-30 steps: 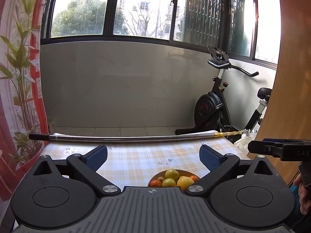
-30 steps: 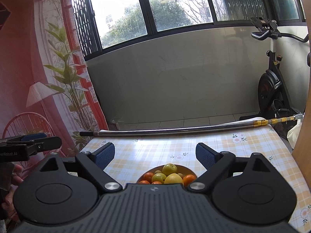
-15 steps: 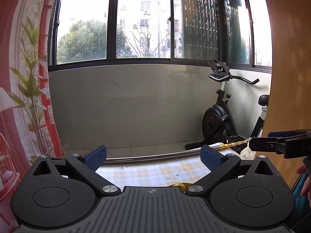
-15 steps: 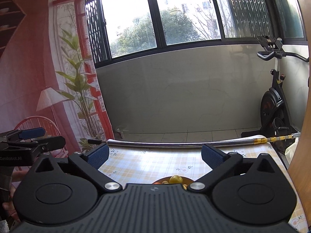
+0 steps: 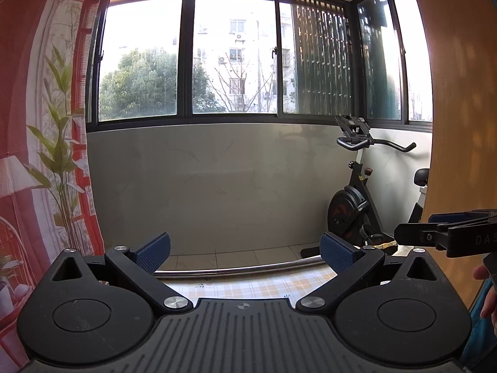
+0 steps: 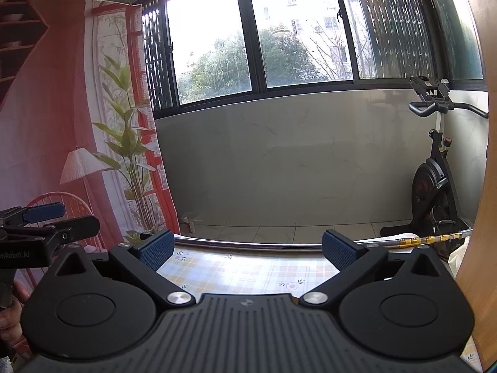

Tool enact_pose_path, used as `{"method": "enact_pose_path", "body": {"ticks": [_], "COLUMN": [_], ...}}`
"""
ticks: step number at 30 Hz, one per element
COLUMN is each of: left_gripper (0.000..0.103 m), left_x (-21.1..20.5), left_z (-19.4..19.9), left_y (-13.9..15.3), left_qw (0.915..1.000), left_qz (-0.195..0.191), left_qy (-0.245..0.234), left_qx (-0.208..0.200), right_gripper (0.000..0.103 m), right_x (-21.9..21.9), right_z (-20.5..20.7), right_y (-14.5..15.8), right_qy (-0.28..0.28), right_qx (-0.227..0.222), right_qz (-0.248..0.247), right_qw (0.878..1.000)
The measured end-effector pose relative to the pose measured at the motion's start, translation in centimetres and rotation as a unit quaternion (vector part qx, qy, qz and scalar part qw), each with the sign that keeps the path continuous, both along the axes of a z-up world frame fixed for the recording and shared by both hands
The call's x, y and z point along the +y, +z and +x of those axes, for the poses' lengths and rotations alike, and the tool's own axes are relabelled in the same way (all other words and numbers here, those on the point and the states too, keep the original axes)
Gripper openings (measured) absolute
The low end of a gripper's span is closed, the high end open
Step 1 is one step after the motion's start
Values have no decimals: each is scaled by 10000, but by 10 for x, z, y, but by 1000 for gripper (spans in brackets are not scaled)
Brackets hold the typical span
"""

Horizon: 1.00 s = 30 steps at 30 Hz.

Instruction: Organize fruits

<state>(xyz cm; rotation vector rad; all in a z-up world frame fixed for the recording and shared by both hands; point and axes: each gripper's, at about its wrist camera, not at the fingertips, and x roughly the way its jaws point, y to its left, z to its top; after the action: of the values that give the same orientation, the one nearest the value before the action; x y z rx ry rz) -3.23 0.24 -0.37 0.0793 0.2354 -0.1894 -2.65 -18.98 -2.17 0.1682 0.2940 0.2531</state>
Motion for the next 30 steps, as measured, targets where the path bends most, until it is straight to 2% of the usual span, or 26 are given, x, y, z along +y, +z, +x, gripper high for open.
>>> {"method": "enact_pose_path", "body": {"ticks": [30], "left_gripper": [103], "left_x": [4], "left_z": [-10], "left_y": [2], "left_qw": [9997], "left_qz": [127], "left_qy": [-6], "left_qx": [-184], "right_gripper": [103], "right_x": [-5], "right_z": [-14], "right_y": [3], "right_qy": [-129], "right_qx": [-123], "right_qz": [24], "right_qw": [9998]}}
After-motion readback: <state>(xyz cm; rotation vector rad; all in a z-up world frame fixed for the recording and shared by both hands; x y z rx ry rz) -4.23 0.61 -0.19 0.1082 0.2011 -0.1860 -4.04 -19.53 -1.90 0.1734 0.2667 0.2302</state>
